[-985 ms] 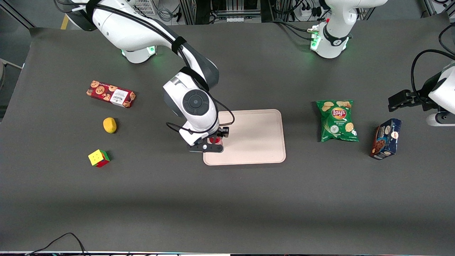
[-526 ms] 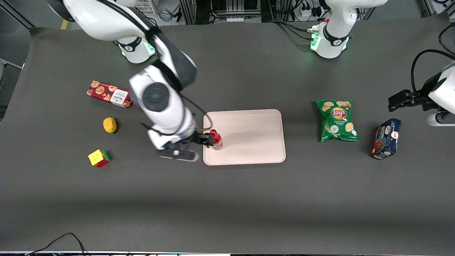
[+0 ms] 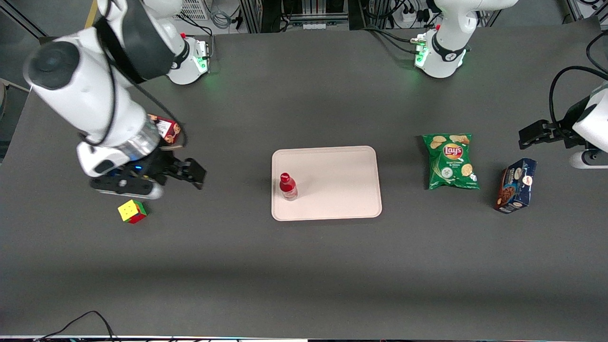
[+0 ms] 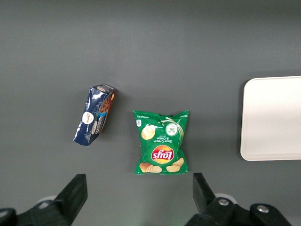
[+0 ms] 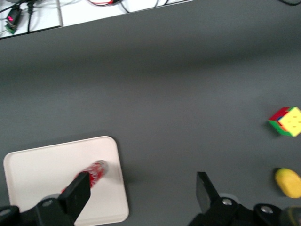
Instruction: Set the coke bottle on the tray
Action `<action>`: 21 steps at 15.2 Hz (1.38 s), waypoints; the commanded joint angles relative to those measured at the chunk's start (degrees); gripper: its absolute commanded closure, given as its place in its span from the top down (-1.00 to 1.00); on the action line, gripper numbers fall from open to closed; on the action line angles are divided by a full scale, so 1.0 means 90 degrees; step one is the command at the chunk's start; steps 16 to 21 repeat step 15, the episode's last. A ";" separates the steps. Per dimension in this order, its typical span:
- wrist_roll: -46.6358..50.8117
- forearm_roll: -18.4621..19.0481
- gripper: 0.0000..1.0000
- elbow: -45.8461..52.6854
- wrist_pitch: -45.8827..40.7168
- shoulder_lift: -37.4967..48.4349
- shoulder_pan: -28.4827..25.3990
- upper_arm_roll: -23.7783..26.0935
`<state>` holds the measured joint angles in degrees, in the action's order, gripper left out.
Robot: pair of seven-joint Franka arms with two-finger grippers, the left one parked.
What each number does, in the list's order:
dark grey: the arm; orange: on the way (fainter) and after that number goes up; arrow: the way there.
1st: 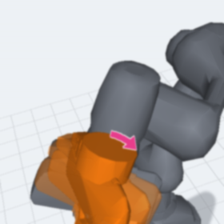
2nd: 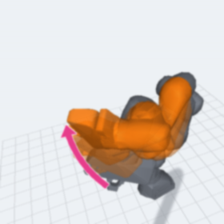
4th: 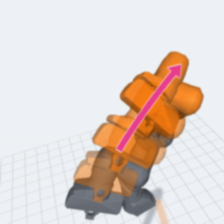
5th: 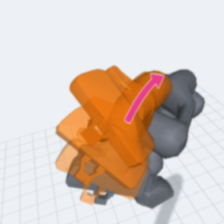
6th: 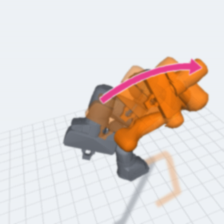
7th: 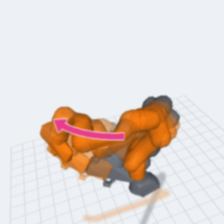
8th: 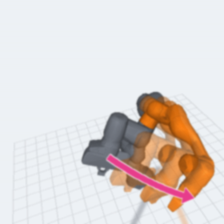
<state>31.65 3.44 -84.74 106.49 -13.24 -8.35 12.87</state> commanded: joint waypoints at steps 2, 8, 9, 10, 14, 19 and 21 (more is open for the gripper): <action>-0.2212 -0.0771 1.00 -0.0984 -0.0327 0.1030 0.0078 -0.1241; -0.3077 -0.0695 1.00 -0.1630 -0.0347 0.1451 0.0088 -0.2034; -0.3077 -0.0695 1.00 -0.1601 -0.0357 0.1451 0.0088 -0.2084; -0.3067 -0.0685 1.00 -0.1562 -0.0357 0.1451 0.0088 -0.2123; -0.3214 -0.0538 1.00 -0.1337 -0.0445 0.1373 0.0098 -0.2250; -0.3214 -0.0538 1.00 -0.1337 -0.0455 0.1363 0.0098 -0.2270; -0.3214 -0.0538 1.00 -0.1337 -0.0455 0.1363 0.0098 -0.2270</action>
